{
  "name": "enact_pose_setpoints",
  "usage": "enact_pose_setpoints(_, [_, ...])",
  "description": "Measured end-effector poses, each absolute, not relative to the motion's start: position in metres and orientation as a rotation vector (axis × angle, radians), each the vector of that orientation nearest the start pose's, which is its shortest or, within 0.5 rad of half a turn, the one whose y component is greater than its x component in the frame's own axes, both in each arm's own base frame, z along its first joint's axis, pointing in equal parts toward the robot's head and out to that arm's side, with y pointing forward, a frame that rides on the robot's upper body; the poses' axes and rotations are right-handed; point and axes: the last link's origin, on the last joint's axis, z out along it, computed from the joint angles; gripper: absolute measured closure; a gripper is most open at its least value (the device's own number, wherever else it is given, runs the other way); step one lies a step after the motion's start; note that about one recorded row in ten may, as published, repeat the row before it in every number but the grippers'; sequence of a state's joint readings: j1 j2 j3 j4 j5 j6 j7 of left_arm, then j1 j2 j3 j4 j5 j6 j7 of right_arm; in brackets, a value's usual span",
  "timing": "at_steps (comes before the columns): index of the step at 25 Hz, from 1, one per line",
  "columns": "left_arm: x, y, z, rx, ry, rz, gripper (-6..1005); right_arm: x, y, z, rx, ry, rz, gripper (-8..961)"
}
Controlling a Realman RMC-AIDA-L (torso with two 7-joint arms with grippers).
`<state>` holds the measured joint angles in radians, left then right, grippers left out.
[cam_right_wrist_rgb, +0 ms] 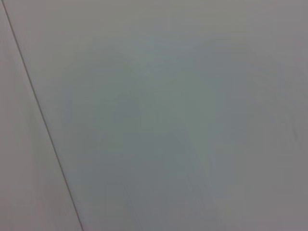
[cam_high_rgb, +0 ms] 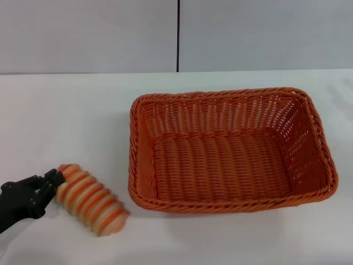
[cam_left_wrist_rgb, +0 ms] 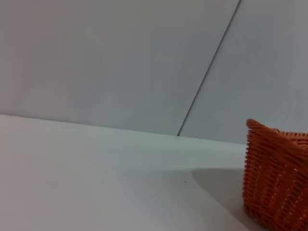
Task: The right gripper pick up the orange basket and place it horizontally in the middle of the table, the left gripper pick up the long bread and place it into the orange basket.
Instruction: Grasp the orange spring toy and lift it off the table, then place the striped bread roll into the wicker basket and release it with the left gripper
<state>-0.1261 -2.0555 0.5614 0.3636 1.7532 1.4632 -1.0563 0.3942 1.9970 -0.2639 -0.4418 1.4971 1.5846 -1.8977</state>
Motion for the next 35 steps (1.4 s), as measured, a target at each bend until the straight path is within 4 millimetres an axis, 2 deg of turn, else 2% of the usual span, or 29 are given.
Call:
enact_pose_setpoints(14, [-0.383, 0.200, -0.001, -2.146, -0.992, -0.819, 896, 0.332, 0.309, 0.090, -1.935, 0.734, 1.158, 360])
enact_pose_setpoints(25, [-0.380, 0.211, 0.056, -1.804, -0.871, -1.080, 910, 0.331, 0.310, 0.091, -1.931, 0.726, 1.163, 361])
enact_pose_setpoints(26, [-0.372, 0.215, 0.066, -1.737, -0.829, -1.183, 911, 0.331, 0.310, 0.091, -1.928, 0.726, 1.164, 361])
enact_pose_setpoints(27, [-0.372, 0.215, 0.066, -1.737, -0.829, -1.183, 911, 0.331, 0.310, 0.092, -1.926, 0.726, 1.165, 360])
enact_pose_setpoints(30, [-0.352, 0.226, 0.071, -1.731, -0.751, -1.338, 911, 0.331, 0.309, 0.092, -1.927, 0.724, 1.169, 360])
enact_pose_setpoints(31, [-0.332, 0.241, 0.067, -1.778, -0.706, -1.435, 911, 0.331, 0.309, 0.091, -1.927, 0.723, 1.171, 360])
enact_pose_setpoints(32, [-0.332, 0.241, 0.067, -1.778, -0.706, -1.435, 910, 0.331, 0.309, 0.091, -1.927, 0.724, 1.172, 360])
enact_pose_setpoints(35, [-0.304, 0.261, 0.045, -1.888, -0.701, -1.537, 910, 0.331, 0.308, 0.089, -1.924, 0.736, 1.181, 360])
